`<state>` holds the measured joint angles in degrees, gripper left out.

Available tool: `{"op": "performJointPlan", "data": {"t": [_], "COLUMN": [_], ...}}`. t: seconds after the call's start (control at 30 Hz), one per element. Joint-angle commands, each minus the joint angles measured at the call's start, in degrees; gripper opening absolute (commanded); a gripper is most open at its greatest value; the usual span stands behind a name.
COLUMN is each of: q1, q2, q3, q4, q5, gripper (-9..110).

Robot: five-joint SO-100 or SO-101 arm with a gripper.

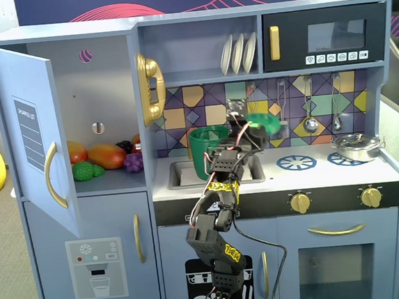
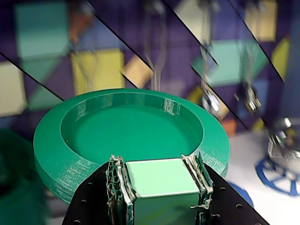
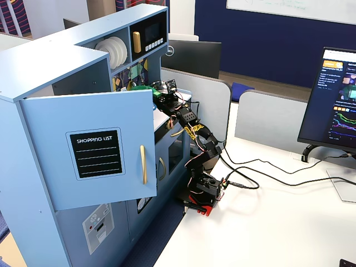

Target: Pick up the lid from the counter and put it on the green recipient

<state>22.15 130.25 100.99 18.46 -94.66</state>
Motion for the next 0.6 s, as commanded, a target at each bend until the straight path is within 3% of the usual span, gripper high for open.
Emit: {"op": "performJointPlan", "data": {"t": [0.0, 0.57], "q1": [-1.85, -11.95], "q2": [3.52, -0.97], "q3": [-8.96, -17.49], "q4": [3.43, 9.32], "q5": [-0.62, 3.34], "gripper": [0, 0]}}
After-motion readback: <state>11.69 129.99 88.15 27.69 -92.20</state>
